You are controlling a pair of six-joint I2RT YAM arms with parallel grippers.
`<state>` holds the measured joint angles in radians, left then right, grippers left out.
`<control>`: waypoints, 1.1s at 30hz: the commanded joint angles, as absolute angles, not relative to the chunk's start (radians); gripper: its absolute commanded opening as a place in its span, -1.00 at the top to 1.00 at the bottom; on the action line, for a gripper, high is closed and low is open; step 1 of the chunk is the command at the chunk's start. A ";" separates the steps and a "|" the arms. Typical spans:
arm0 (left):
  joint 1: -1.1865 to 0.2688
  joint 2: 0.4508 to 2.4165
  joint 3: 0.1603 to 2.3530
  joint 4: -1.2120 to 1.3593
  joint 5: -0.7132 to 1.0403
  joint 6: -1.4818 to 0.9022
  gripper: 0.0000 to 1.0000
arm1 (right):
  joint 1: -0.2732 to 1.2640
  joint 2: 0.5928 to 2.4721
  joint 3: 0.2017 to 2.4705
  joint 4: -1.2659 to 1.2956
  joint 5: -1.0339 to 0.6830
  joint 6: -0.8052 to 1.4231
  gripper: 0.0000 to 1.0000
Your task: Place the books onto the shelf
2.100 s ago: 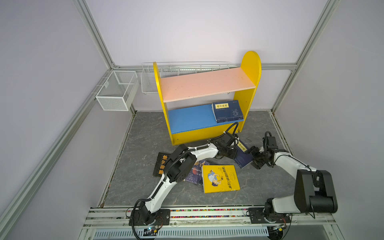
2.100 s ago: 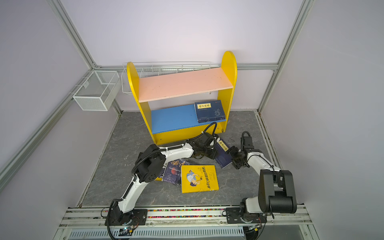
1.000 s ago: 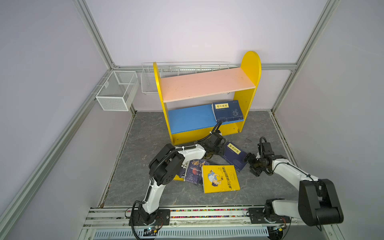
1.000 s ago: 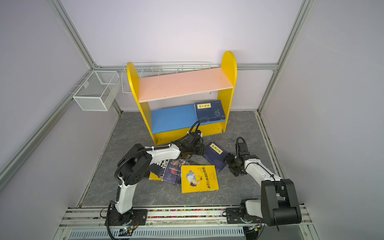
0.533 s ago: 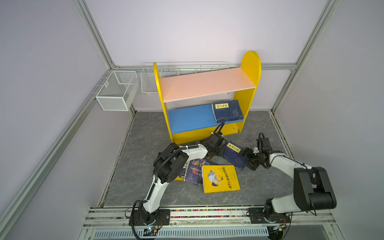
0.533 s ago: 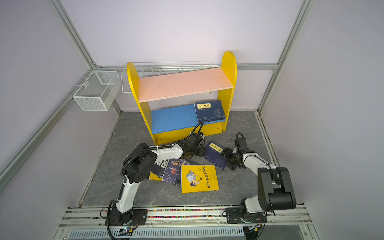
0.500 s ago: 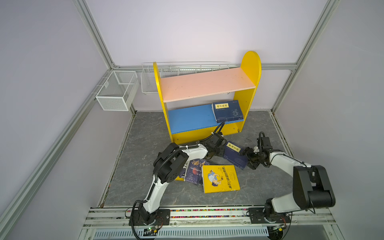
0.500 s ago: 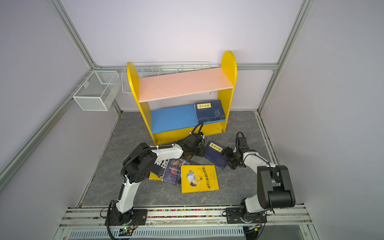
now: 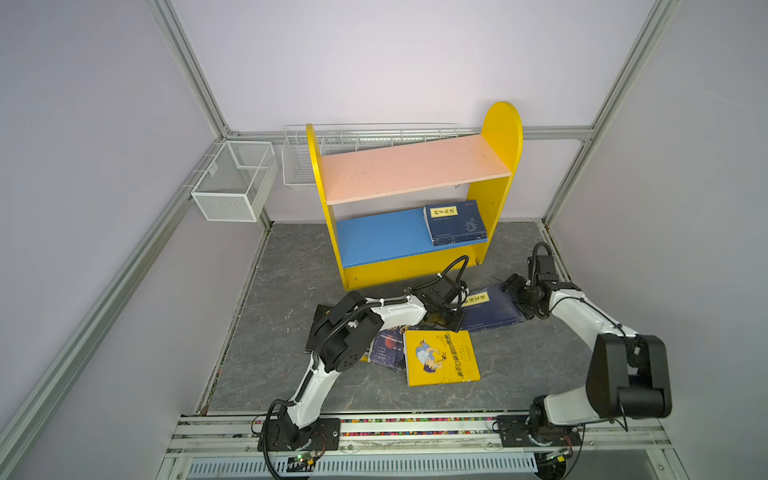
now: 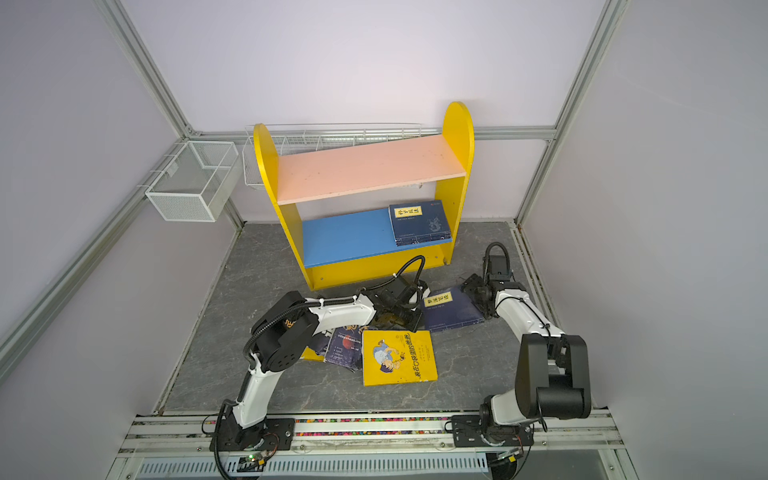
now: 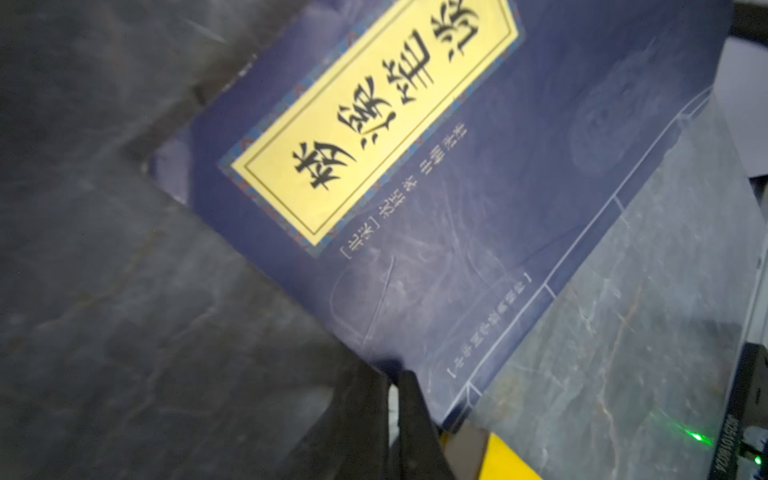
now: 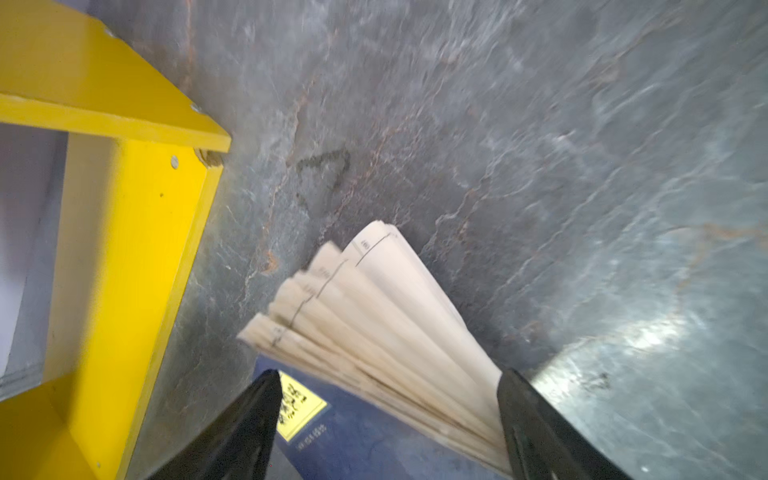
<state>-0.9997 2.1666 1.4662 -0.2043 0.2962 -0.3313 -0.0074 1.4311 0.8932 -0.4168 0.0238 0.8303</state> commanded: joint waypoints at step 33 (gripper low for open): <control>-0.994 2.422 1.959 -0.292 -0.050 -0.303 0.26 | 0.000 1.255 0.462 -0.367 -0.259 1.047 -0.70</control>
